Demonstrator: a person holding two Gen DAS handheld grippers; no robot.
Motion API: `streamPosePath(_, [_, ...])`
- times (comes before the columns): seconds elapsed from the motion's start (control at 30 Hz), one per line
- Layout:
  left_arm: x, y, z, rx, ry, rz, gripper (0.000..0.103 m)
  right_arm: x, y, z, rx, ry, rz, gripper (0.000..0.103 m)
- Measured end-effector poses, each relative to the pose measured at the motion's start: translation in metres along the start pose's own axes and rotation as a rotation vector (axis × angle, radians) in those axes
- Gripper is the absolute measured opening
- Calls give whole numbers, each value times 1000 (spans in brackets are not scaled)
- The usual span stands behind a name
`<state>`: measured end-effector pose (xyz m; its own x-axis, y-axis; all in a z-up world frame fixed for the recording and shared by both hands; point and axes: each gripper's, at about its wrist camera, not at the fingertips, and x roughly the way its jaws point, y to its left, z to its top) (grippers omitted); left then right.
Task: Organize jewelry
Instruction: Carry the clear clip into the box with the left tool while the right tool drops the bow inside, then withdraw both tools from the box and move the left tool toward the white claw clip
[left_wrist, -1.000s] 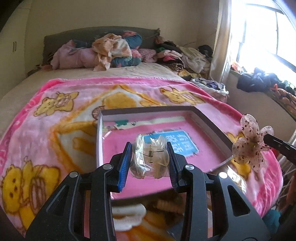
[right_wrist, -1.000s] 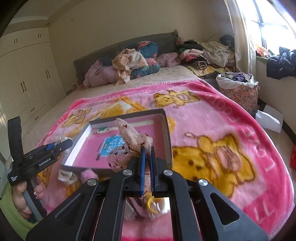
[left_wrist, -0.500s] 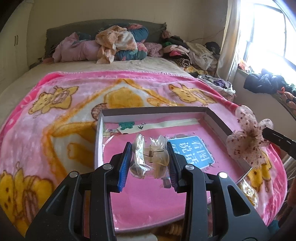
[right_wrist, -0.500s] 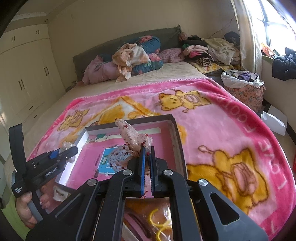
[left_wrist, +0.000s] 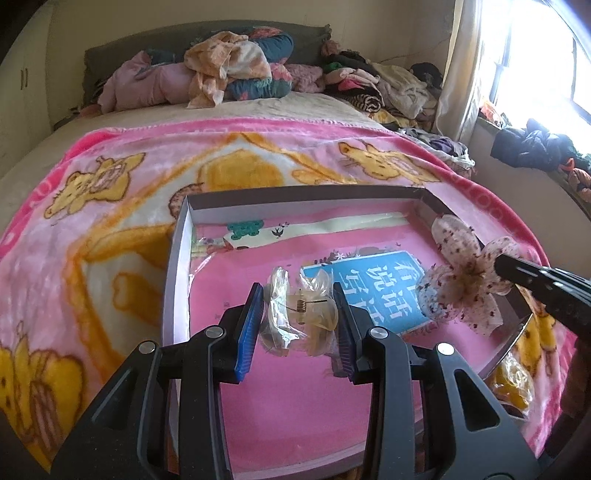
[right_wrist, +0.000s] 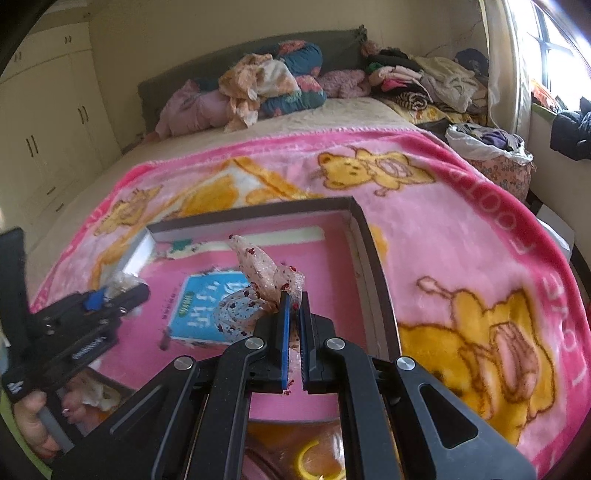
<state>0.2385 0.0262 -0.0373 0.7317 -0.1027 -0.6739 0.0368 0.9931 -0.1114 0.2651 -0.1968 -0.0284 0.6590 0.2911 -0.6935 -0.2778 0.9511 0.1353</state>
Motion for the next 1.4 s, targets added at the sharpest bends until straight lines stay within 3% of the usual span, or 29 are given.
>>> streamPosePath(0.4, [4,1,-1,5,11,11,28,20,-10,-13,-13,38,-108,9])
streamPosePath(0.83, [0,1,0,-7,2,22,29,6,-3,-21,-45,-9,-127,45])
streamPosePath(0.93, [-4,3,0,-16,-13,24,38,-2,-1,-23,-52,-30,-130,53])
streamPosePath(1.03, [-10,4,0,-19,-29,26,40,-9,3,-26,-53,-45,-130,61])
streamPosePath(1.4, [-39,0,-4,-7,-85,23,57,-38,9,-39,-40,-88,-109,69])
